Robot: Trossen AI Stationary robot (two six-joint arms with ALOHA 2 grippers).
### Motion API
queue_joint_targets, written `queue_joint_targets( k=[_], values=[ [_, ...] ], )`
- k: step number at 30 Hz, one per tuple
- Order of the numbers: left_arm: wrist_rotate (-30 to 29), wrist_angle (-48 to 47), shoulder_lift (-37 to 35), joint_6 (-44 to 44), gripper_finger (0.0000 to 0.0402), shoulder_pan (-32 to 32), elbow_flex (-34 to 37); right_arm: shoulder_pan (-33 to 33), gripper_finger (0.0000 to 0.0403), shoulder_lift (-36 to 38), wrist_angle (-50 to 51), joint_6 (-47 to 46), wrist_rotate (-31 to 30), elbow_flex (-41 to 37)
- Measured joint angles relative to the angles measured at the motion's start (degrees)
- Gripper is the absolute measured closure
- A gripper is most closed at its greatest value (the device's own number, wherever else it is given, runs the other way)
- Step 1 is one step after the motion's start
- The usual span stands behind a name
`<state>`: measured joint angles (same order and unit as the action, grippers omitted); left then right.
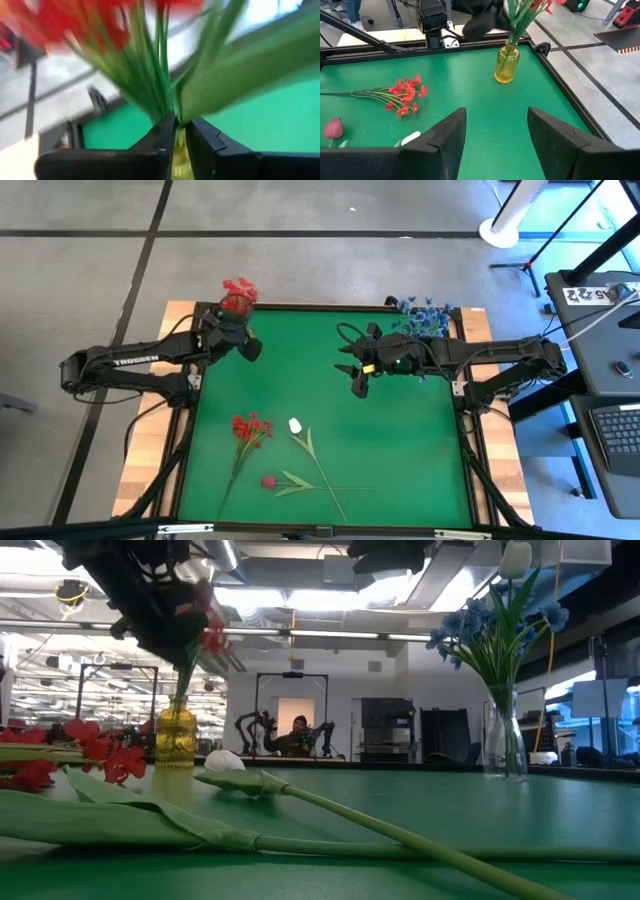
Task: Sort flowers into vase by color
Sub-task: Put the top dark red flower into the yellow vase, then put the red flowers into the yellow vase
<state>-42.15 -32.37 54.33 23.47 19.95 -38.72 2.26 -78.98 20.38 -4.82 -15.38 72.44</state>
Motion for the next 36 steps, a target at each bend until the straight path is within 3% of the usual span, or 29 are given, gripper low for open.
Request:
queue_joint_targets(
  k=[15,21,27,30,36],
  values=[
    [2.91,-0.58,-0.07,-2.88,0.0228,0.02,0.08,0.0,0.0194,0.0,-0.46,-0.82,0.02,0.0],
    [3.06,-7.8,-0.05,-2.58,0.0189,-0.03,-4.25,0.0,0.0194,0.0,-0.48,-0.91,0.02,0.0],
    [3.15,-17.39,-0.07,-0.1,0.0174,-1.79,-10.62,0.0,0.0194,0.0,-0.48,-0.9,0.02,0.0],
    [5.9,-21.47,-0.12,0.98,0.0173,-3.25,-13.37,0.0,0.0194,0.0,-0.48,-0.9,0.0,0.0],
    [18.06,-27.35,-2.48,4.55,0.0173,-8.71,-18.71,0.0,0.0194,0.0,-0.14,-0.9,0.0,0.0]
  ],
)
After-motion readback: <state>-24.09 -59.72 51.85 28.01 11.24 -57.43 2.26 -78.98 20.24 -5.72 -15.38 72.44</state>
